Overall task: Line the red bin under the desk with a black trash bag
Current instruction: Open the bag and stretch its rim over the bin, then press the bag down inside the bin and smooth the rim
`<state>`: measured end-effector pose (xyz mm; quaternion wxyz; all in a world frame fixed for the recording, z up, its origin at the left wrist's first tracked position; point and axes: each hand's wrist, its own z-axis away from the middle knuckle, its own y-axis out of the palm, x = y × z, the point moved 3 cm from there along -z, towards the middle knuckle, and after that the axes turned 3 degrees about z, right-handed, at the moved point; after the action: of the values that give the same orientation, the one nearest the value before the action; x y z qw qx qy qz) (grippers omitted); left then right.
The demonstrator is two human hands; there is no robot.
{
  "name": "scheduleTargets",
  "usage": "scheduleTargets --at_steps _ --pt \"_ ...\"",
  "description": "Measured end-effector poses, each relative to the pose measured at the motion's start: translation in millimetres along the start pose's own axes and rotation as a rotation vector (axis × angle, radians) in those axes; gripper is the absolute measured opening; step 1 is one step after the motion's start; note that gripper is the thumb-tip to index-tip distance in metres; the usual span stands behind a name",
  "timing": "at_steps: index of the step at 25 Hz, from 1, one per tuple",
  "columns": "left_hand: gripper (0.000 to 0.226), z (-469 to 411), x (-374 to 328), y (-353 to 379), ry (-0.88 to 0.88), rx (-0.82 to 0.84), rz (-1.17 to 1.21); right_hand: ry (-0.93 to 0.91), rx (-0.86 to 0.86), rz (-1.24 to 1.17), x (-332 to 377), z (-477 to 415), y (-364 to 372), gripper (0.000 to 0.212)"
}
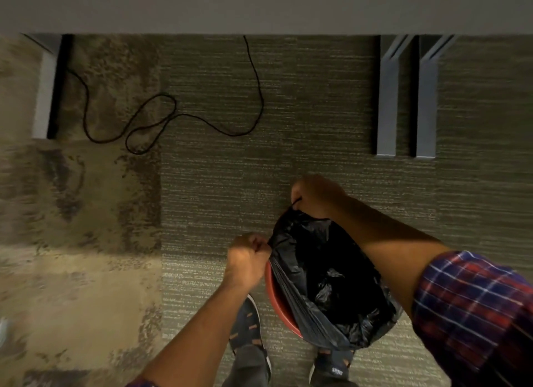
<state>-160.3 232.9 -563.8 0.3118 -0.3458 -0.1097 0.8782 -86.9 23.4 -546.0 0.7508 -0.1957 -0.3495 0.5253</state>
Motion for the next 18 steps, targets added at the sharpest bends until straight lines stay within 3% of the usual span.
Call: scheduleTargets --at_steps 3,4,6,7,8,10,12,15,18 --pt "0.012 -2 -1 -1 0.035 0.025 -0.107 0.146 0.012 -0.082 -18 -7 3 0.034" --pt "0.01 0 -2 -2 0.051 0.037 -0.138 0.183 -0.004 -0.133 -28 -6 5 0.032" --pt "0.009 2 0 -2 0.044 0.039 -0.175 0.224 -0.1 -0.262 -47 2 10 0.008" --pt "0.011 2 3 -3 0.025 0.038 -0.15 0.219 -0.173 -0.311 -54 10 10 0.008" --pt "0.019 5 5 -3 -0.004 0.036 -0.086 0.203 -0.242 -0.342 -59 18 13 0.022" --pt "0.026 22 6 -5 -0.037 -0.021 -0.003 0.156 -0.372 -0.369 -63 38 13 0.036" --pt "0.022 54 9 -4 -0.003 -0.185 0.018 0.117 -0.445 -0.301 -65 52 16 0.033" --pt "0.016 103 31 23 -0.081 -0.252 0.13 0.114 -0.385 -0.226 -69 66 24 0.034" --pt "0.019 121 48 53 -0.111 -0.217 0.001 0.13 -0.361 -0.196 -78 77 34 0.038"
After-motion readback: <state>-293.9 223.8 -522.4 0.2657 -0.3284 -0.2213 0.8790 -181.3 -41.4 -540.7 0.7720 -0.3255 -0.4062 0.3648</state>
